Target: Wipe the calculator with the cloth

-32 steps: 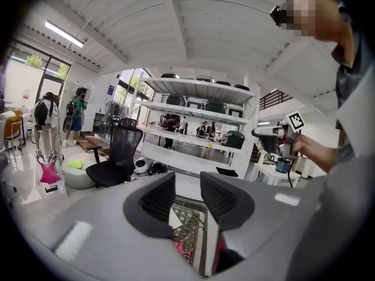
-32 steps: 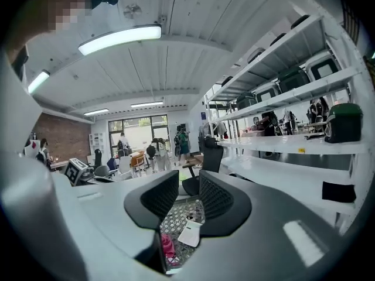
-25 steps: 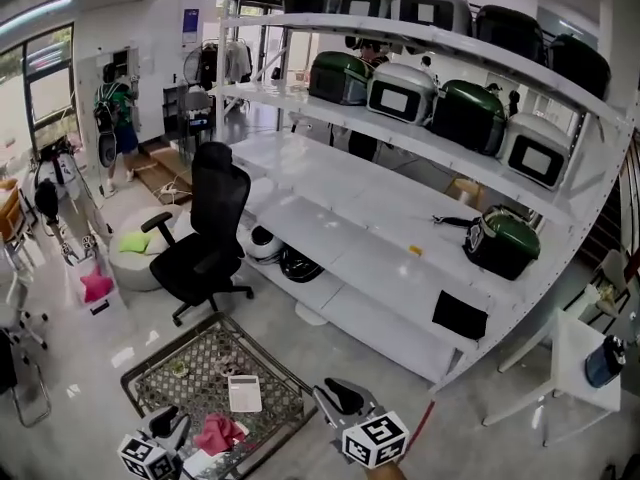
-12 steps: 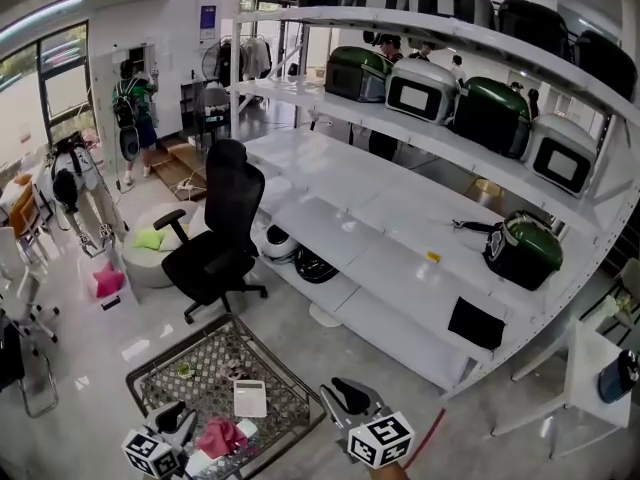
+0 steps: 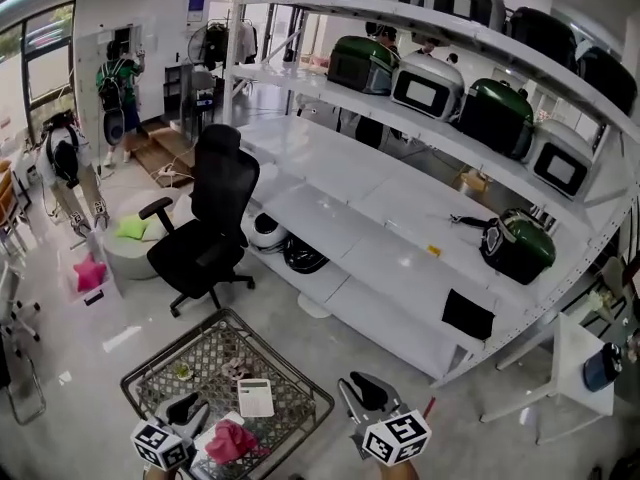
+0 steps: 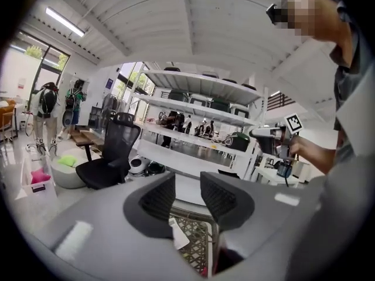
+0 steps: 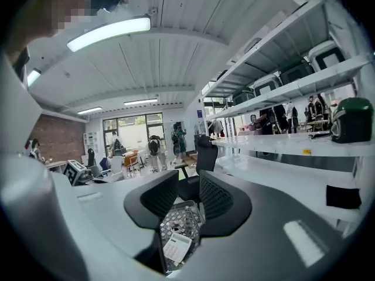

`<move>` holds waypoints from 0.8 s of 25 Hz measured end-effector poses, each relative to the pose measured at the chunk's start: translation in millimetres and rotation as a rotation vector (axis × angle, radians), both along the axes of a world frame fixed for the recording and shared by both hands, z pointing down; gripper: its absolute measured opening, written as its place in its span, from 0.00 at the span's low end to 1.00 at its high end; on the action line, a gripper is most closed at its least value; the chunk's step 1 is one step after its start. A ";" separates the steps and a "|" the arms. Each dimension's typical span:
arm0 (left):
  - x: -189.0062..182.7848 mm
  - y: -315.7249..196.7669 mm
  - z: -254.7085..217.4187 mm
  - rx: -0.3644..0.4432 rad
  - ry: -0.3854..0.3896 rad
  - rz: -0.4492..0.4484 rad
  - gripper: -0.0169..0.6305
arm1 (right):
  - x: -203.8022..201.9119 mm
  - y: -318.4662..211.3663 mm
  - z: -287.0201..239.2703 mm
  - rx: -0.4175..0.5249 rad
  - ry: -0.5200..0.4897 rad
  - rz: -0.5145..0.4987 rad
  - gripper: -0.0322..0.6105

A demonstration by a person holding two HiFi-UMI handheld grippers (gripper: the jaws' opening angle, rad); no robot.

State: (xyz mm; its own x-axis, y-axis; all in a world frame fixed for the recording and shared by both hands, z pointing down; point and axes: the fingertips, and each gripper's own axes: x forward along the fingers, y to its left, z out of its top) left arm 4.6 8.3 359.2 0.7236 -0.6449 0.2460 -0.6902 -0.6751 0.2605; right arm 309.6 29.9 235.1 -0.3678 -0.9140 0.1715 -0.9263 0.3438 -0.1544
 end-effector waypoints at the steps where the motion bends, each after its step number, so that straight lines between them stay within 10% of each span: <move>1: -4.0 -7.2 0.9 -0.002 0.017 0.019 0.25 | -4.9 -2.0 -1.0 0.002 -0.004 0.022 0.19; 20: -78.4 -75.6 26.6 0.007 0.018 0.148 0.25 | -115.7 -50.2 47.0 -0.111 0.017 0.059 0.20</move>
